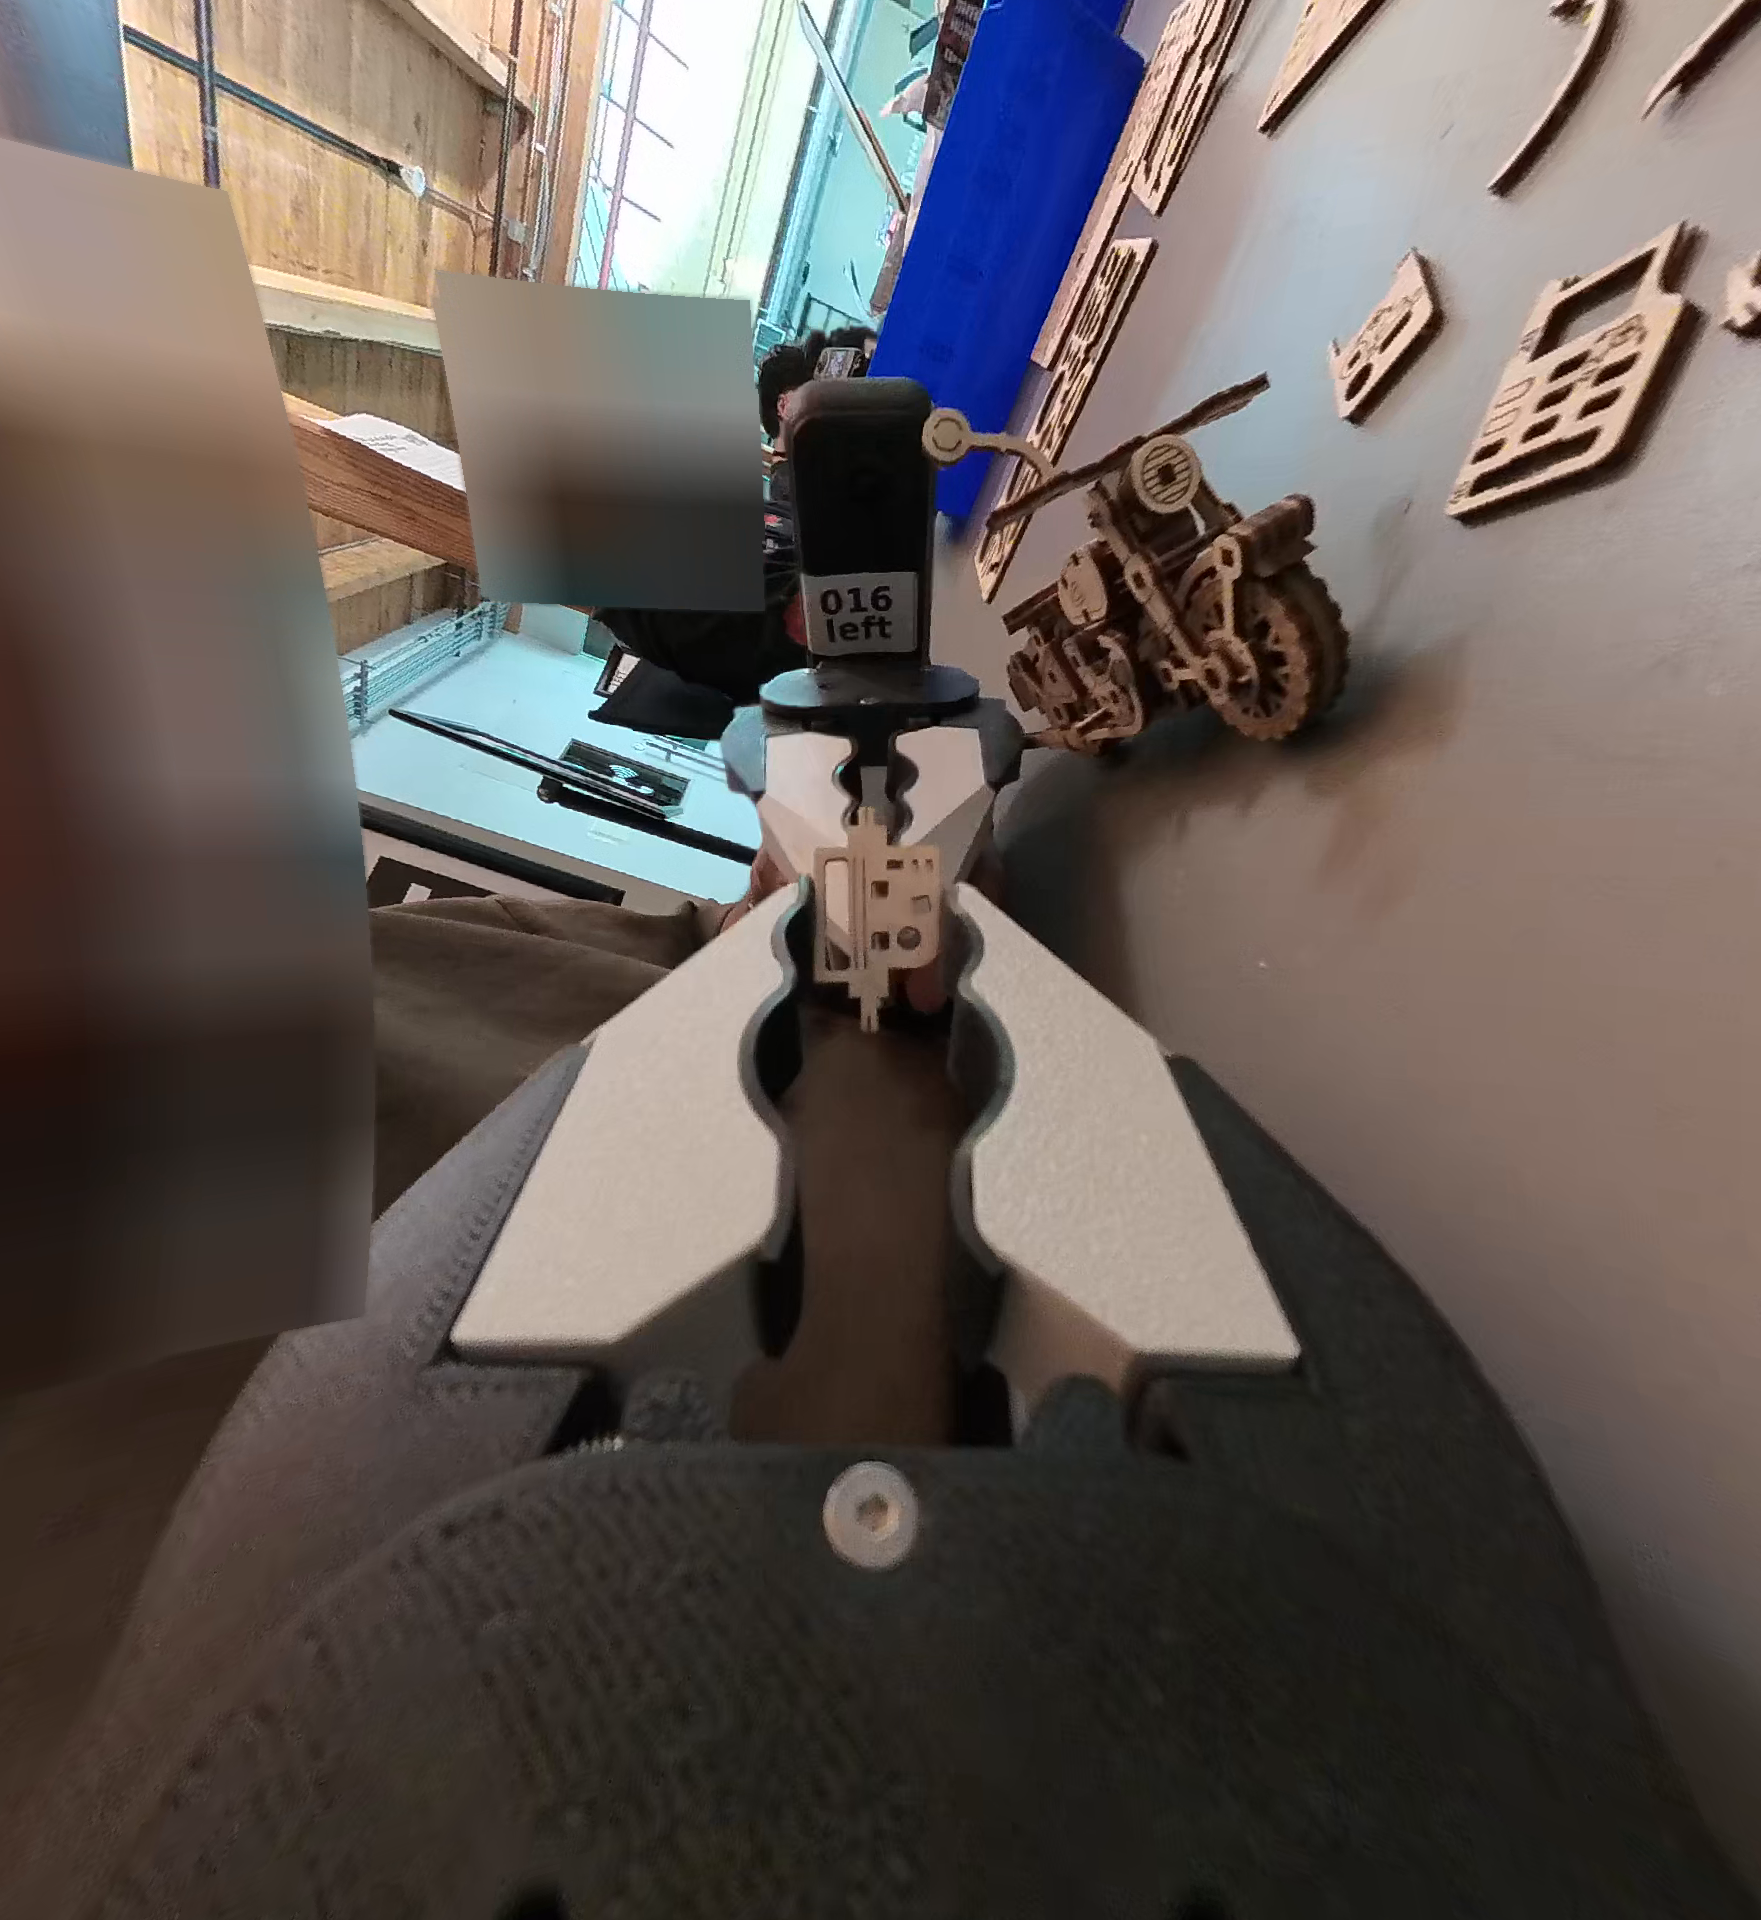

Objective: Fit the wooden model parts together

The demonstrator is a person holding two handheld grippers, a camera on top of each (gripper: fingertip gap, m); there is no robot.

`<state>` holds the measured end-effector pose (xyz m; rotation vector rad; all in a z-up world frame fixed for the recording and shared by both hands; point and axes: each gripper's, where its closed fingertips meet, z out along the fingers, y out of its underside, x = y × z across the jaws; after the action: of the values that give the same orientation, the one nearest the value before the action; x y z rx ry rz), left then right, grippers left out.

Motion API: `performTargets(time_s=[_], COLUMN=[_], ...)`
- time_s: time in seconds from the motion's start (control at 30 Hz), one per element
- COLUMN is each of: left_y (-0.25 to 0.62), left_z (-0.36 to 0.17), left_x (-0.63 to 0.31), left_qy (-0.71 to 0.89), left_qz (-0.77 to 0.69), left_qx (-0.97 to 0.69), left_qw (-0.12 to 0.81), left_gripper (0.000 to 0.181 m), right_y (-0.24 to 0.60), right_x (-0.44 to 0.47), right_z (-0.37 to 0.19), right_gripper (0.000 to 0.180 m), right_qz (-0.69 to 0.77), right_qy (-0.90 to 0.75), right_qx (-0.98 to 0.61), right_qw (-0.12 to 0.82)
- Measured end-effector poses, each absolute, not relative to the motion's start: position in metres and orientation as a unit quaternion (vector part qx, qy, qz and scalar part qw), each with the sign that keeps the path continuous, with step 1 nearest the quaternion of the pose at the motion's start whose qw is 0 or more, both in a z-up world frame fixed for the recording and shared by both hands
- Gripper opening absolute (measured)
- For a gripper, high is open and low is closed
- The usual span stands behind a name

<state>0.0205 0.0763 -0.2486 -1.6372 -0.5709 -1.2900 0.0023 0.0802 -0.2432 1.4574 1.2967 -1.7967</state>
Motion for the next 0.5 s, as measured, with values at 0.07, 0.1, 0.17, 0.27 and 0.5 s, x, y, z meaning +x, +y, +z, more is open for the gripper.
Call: performTargets(time_s=[0.07, 0.1, 0.17, 0.27, 0.5], left_y=[0.0767, 0.0768, 0.077, 0.0773, 0.0771], left_z=[-0.2483, -0.2479, -0.248, -0.2471, -0.246], left_x=[0.021, 0.0207, 0.0208, 0.0206, 0.0194], left_qy=[-0.232, -0.232, -0.234, -0.239, -0.239], left_qz=[-0.521, -0.521, -0.523, -0.528, -0.531], left_qx=[-0.671, -0.67, -0.668, -0.662, -0.658], left_qw=[0.474, 0.475, 0.474, 0.475, 0.477], left_gripper=[0.001, 0.001, 0.001, 0.001, 0.001], right_y=[0.0801, 0.0803, 0.0805, 0.081, 0.0809], right_x=[0.0025, 0.0025, 0.0029, 0.0031, 0.004], right_z=[-0.2426, -0.2422, -0.2421, -0.2415, -0.2396], right_gripper=[0.023, 0.023, 0.023, 0.023, 0.023], right_qz=[-0.659, -0.659, -0.659, -0.66, -0.663], right_qy=[0.473, 0.473, 0.474, 0.473, 0.472], right_qx=[0.532, 0.531, 0.531, 0.53, 0.526], right_qw=[0.244, 0.245, 0.245, 0.245, 0.248])
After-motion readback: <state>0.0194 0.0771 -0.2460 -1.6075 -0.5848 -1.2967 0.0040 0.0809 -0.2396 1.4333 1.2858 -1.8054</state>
